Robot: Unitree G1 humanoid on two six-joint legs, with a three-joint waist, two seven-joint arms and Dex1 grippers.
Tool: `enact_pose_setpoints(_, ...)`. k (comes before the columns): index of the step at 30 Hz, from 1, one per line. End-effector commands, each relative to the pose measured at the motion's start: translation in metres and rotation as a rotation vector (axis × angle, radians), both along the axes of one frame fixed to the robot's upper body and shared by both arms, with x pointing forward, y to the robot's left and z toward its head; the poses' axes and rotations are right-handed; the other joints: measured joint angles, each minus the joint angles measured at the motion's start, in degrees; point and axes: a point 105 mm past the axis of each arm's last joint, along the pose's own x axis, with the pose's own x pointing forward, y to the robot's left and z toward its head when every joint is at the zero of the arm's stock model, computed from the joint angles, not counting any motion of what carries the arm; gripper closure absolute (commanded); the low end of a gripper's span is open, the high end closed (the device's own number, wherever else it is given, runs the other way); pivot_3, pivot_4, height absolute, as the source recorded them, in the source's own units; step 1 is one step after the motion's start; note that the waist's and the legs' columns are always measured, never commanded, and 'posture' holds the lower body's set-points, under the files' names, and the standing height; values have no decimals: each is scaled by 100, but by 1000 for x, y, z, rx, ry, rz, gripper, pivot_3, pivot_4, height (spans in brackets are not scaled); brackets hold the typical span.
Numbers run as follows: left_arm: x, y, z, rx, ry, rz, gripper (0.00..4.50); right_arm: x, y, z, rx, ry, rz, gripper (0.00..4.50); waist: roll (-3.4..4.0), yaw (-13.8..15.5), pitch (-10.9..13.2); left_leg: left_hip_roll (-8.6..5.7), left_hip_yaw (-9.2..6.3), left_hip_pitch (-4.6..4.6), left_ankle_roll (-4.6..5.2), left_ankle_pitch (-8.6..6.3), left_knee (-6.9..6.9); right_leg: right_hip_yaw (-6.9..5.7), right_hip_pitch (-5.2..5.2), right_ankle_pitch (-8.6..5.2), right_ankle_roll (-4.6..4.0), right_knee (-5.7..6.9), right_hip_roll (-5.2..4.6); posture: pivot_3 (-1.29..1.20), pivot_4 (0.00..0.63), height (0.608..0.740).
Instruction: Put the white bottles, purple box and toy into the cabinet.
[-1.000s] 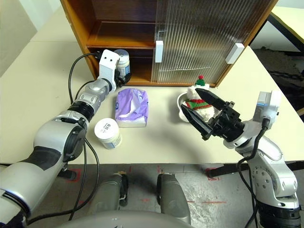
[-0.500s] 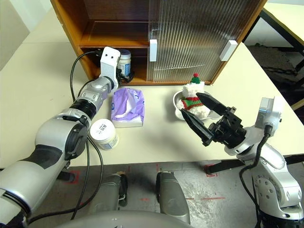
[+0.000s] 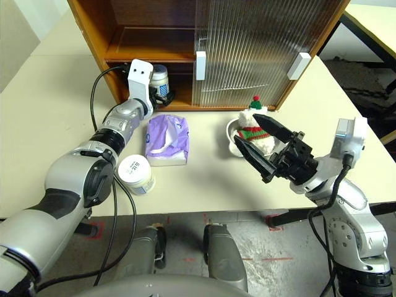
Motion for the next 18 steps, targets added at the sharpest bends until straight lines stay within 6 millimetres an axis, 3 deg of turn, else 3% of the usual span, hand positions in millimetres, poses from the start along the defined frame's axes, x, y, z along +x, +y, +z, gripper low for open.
enact_pose_setpoints(1,-4,10,-17,-2,53,6,26,3,2,-2,12,-1,26,0,0,-1,0,0,0,1,0,0,1,0,0,0,0,0,0,-62,128,740)
enact_pose_setpoints(8,-9,20,-30,28,98,-4,26,10,5,-2,18,-13,49,0,4,2,-4,-1,1,1,0,0,4,-2,1,3,2,4,2,-44,114,740)
enact_pose_setpoints(18,-12,33,-32,61,93,-6,26,16,4,-4,25,-31,63,0,12,1,-17,-1,4,9,0,0,13,-1,1,19,-2,10,8,-22,90,740)
